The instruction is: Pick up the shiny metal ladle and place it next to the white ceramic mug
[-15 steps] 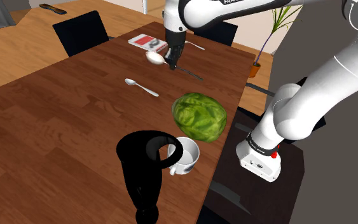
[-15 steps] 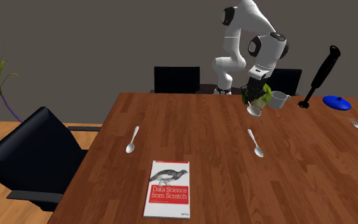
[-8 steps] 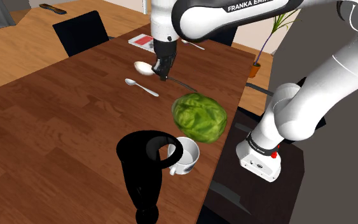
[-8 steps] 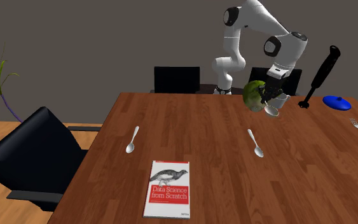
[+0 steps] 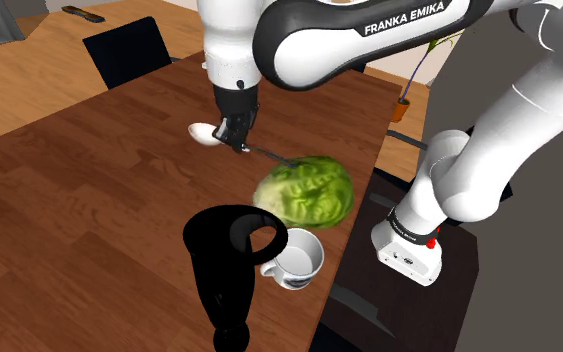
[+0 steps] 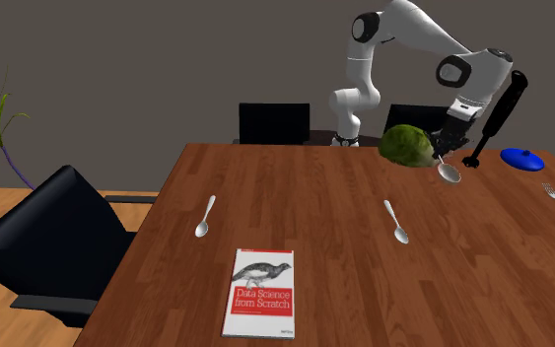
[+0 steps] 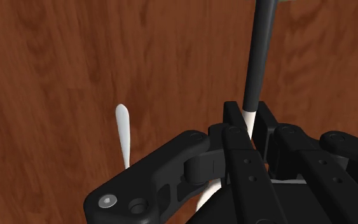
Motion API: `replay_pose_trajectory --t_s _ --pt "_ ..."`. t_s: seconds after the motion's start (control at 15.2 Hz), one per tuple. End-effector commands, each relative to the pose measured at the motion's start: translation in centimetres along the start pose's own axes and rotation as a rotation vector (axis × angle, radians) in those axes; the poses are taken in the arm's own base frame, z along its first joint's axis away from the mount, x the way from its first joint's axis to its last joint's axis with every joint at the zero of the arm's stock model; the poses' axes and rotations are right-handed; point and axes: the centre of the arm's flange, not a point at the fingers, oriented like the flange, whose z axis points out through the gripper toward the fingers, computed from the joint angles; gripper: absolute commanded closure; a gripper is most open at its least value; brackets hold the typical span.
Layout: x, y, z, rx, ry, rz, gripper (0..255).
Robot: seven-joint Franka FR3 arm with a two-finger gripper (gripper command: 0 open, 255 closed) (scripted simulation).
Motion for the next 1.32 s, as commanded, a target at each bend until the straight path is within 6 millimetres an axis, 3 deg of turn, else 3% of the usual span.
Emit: replay_pose_trajectory --t_s 0.0,1.25 --pt "-0.3 -2.5 -0.3 0.0 0.0 0.002 255" --pt "-3.2 -27.3 -3.2 0.0 0.0 0.002 255"
